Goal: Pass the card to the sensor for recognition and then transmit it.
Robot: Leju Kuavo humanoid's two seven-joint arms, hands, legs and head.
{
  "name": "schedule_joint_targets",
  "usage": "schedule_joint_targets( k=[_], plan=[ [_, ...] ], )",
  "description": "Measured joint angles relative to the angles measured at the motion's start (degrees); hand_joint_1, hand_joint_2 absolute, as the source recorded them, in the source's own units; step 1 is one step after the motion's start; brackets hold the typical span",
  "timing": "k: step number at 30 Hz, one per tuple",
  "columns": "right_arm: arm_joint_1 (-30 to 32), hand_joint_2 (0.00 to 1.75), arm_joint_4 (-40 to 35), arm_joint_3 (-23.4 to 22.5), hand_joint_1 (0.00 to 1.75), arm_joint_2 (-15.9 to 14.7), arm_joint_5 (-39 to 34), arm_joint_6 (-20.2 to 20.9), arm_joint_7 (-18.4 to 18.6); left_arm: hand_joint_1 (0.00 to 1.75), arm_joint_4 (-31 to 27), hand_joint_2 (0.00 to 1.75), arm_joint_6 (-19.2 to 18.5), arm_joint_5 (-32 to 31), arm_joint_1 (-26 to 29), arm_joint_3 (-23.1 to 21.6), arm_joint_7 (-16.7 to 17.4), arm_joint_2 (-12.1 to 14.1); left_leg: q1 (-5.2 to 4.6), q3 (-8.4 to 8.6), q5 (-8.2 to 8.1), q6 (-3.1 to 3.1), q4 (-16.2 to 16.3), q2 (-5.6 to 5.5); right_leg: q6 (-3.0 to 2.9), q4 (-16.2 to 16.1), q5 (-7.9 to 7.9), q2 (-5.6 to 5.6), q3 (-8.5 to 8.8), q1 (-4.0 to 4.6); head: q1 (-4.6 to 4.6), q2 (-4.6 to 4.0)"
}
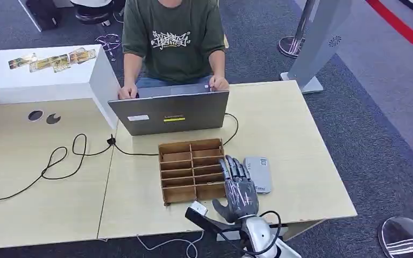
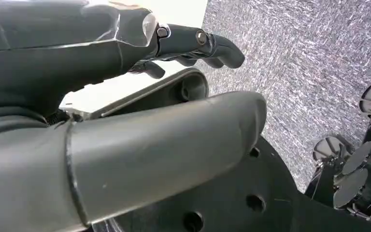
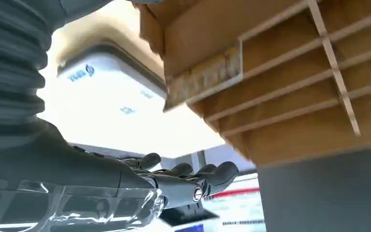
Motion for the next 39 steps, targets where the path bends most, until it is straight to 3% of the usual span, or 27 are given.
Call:
schedule_joint_targets(
  k=[12,22,39],
  plan=[
    [0.09,1.75,-0.70,0.83,0.00,0.00,1.73,-1.88,-0.48,0.00,0.00,0.00,0.07,-0.18,0.00,0.00,0.00,-0.02,0.00,0.00,0.00,0.00,0.00,0.00,0.00,0.00,0.00,0.00,0.00,0.00,0.02,0.00],
    [-1.75,1.75,0.48,1.44,0.00,-0.24,3.39,2.49,-2.16,0.00,0.00,0.00,-0.02,-1.12,0.00,0.00,0.02,0.00,0.00,0.00,0.00,0.00,0.00,0.00,0.00,0.00,0.00,0.00,0.00,0.00,0.00,0.00],
    [-4.23,1.75,1.86,2.56,0.00,-1.79,1.80,2.80,-3.02,0.00,0.00,0.00,-0.07,-1.16,0.01,0.00,0.52,0.04,0.00,0.00,0.00,0.00,0.00,0.00,0.00,0.00,0.00,0.00,0.01,0.00,0.00,-0.02]
  ],
)
